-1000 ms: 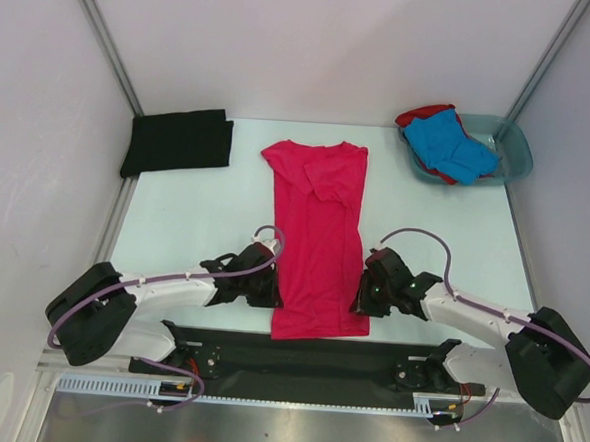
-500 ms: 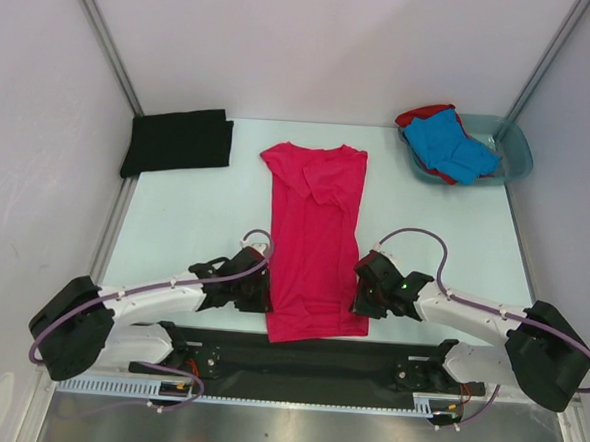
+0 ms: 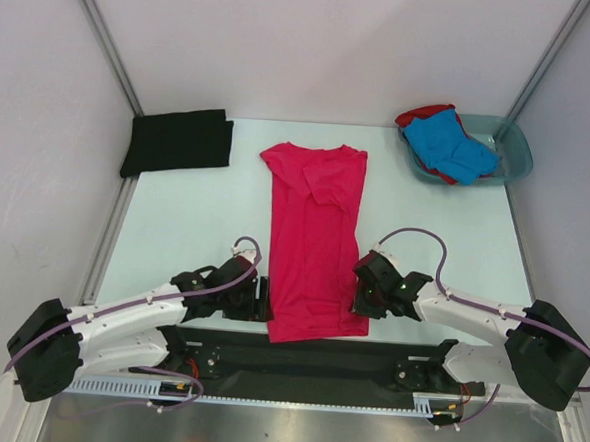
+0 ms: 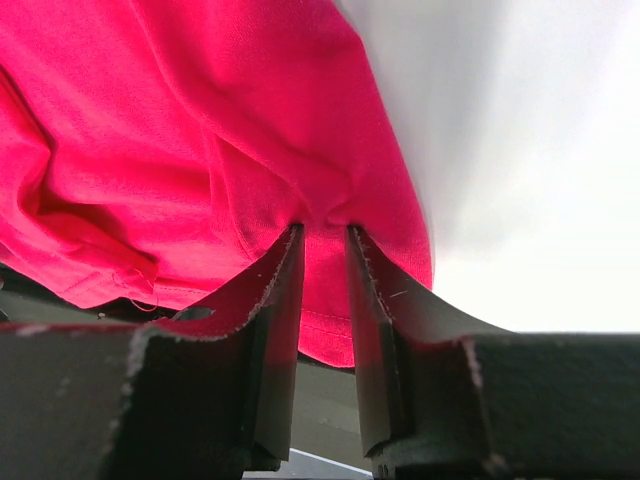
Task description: Fold and stack the t-shirts
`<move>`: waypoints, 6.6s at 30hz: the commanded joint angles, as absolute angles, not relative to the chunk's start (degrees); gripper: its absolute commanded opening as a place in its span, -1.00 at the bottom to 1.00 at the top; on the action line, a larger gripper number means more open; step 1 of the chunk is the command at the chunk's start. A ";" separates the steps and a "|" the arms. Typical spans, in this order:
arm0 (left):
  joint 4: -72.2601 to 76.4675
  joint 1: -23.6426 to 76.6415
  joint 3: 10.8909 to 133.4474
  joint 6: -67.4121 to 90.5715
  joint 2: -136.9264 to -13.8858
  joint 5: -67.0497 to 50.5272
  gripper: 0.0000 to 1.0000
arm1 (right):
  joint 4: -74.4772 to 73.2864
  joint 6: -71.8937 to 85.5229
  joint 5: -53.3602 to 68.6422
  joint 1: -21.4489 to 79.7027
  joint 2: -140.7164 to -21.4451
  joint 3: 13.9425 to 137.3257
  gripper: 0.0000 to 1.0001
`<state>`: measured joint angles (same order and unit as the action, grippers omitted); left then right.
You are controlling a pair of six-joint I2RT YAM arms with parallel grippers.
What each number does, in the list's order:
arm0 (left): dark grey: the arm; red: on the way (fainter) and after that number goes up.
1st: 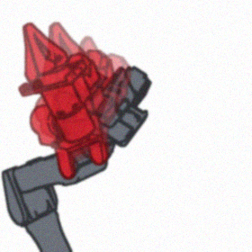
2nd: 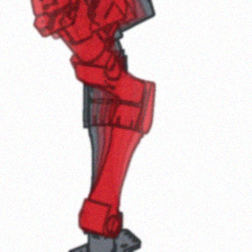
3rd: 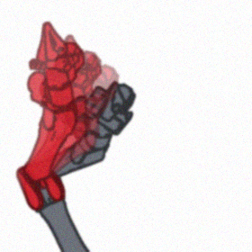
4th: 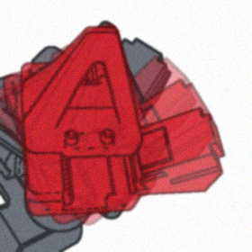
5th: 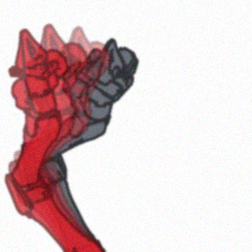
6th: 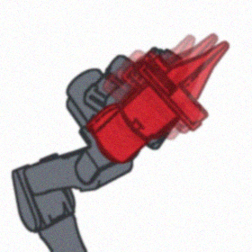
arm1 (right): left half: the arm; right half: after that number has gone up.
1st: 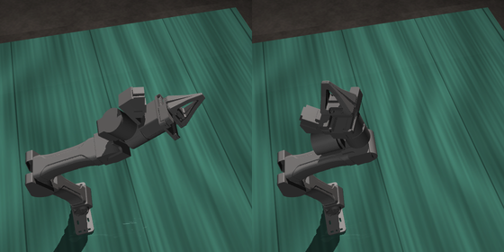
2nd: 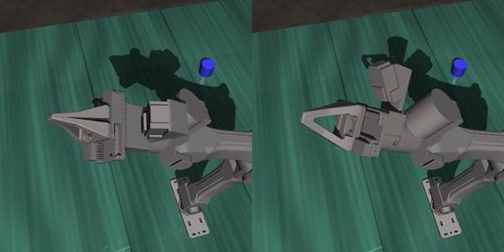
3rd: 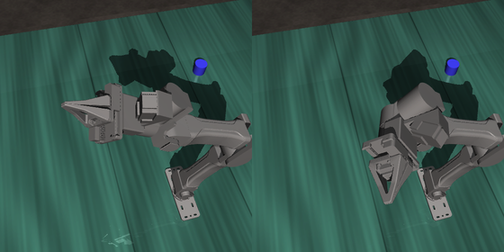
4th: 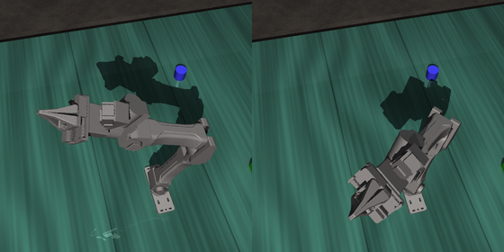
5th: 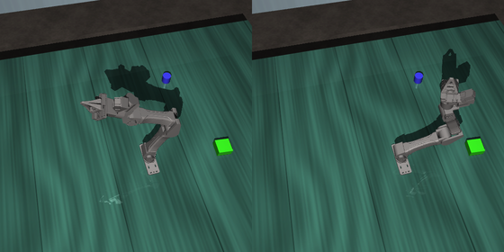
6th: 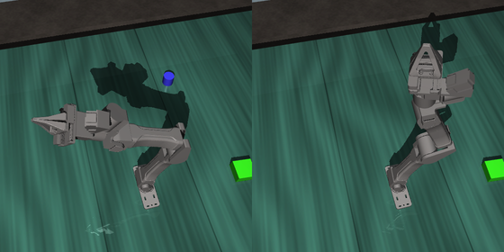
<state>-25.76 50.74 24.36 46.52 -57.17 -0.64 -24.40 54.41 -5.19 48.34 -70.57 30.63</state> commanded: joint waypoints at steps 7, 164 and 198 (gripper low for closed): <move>-24.44 53.96 29.70 45.09 -58.79 -2.99 0.45 | -29.00 53.35 -9.14 48.95 -73.74 27.42 -0.42; -18.19 26.46 106.51 28.30 -128.22 2.64 1.00 | -24.96 15.12 15.12 18.98 -134.73 113.27 -0.16; -28.48 23.20 144.14 30.41 -158.73 -15.65 0.99 | -35.86 15.47 8.70 18.72 -141.76 123.48 -0.15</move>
